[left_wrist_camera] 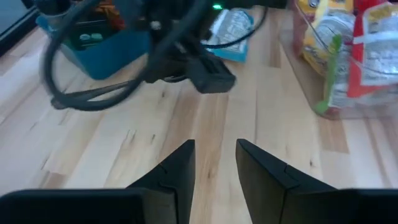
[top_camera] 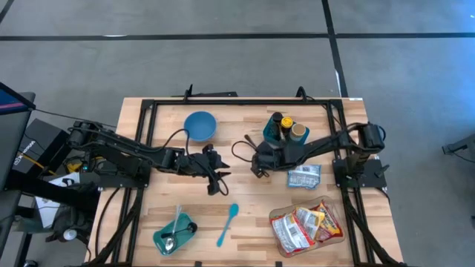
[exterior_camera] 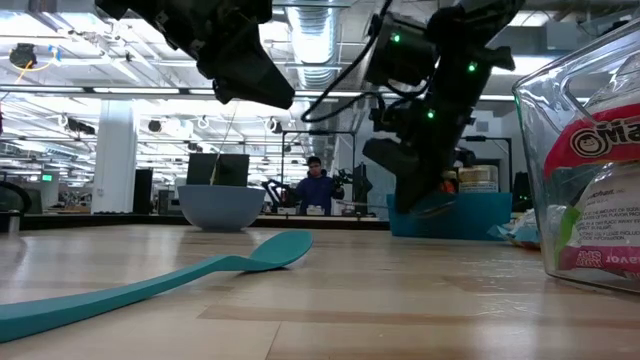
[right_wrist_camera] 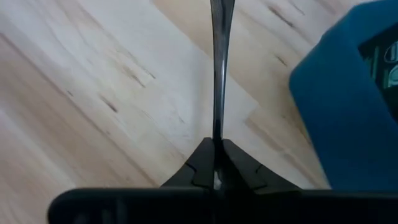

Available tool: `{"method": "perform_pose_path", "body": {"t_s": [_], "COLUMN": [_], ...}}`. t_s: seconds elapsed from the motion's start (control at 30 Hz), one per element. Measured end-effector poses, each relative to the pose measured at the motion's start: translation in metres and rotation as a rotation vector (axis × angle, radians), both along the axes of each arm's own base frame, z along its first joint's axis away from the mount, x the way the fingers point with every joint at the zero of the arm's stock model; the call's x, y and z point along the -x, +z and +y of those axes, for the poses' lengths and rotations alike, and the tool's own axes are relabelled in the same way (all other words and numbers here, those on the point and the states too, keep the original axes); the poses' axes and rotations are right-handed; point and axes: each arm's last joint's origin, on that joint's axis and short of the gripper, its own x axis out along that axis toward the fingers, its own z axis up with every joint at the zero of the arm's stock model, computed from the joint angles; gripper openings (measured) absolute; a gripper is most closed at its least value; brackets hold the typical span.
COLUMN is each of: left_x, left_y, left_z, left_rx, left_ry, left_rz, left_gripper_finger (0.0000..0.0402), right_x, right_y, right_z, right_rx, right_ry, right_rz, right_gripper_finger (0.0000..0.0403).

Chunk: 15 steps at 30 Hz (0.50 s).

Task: Pick & Place Food Item
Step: Put the black spoon into the green bin

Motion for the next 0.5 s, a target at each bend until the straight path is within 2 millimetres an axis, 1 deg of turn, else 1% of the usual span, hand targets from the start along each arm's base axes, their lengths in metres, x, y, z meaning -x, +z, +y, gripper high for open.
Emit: {"method": "perform_pose_path", "body": {"t_s": [0.3, 0.4, 0.5], "left_x": [0.0, 0.004, 0.009], "left_y": [0.0, -0.009, -0.02], "left_z": [0.002, 0.004, 0.007], "left_rx": [0.022, 0.043, 0.026], "left_ry": [0.114, 0.16, 0.193], "left_rz": [-0.025, -0.027, -0.01], "left_gripper_finger": [0.0111, 0.0111, 0.0111], "right_x": [-0.001, 0.0, 0.001], "right_y": [0.005, 0.006, 0.006], "right_z": [0.022, 0.027, 0.031], "right_rx": [0.142, 0.175, 0.198], "right_ry": [0.02, 0.025, 0.033], "right_rz": [-0.03, -0.036, -0.04], "right_gripper_finger": [0.001, 0.001, 0.001]}}
